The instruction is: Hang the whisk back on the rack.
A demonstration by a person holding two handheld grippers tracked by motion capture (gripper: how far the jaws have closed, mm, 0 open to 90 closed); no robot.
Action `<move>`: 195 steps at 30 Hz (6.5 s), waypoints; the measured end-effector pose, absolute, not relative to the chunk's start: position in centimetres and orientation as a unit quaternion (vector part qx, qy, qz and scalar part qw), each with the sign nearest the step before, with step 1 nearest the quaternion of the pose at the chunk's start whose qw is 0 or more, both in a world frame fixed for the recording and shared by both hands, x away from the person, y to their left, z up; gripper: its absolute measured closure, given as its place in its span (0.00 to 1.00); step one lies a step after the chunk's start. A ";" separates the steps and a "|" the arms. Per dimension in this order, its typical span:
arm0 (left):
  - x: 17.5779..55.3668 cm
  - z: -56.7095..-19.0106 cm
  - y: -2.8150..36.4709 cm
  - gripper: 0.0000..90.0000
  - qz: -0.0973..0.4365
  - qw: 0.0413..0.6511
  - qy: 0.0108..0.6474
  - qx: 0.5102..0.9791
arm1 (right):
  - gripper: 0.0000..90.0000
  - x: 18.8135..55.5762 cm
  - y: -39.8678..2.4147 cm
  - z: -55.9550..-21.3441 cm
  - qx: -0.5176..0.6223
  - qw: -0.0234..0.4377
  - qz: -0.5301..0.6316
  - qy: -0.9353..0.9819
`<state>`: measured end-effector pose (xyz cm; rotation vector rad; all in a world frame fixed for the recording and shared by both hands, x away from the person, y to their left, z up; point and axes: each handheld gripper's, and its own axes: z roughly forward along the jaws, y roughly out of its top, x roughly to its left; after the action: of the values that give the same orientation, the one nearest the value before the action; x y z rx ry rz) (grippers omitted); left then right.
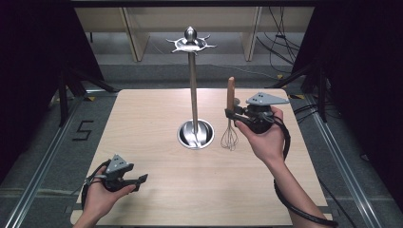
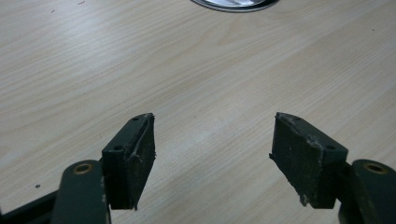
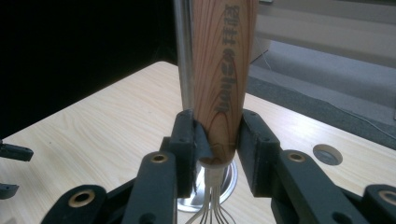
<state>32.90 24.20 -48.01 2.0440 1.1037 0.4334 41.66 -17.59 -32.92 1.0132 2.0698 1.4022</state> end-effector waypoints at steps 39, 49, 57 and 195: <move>32.8 -48.0 24.2 0.33 0.174 0.383 0.434 0.796 | 0.78 41.9 -15.6 -31.0 0.351 0.232 0.518 0.745; 32.8 -47.9 24.4 0.33 0.173 0.381 0.429 0.801 | 0.78 42.8 -15.8 -30.9 0.357 0.236 0.516 0.742; 32.8 -48.0 24.3 0.33 0.174 0.385 0.434 0.796 | 0.78 43.8 -16.0 -30.7 0.343 0.239 0.514 0.749; 32.7 -48.1 24.3 0.33 0.177 0.378 0.429 0.801 | 0.53 45.4 -18.1 -27.4 0.298 0.245 0.504 0.773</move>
<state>32.74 24.29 -48.09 2.0479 1.0956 0.4534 45.38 -18.07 -27.44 0.8149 2.1100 1.3761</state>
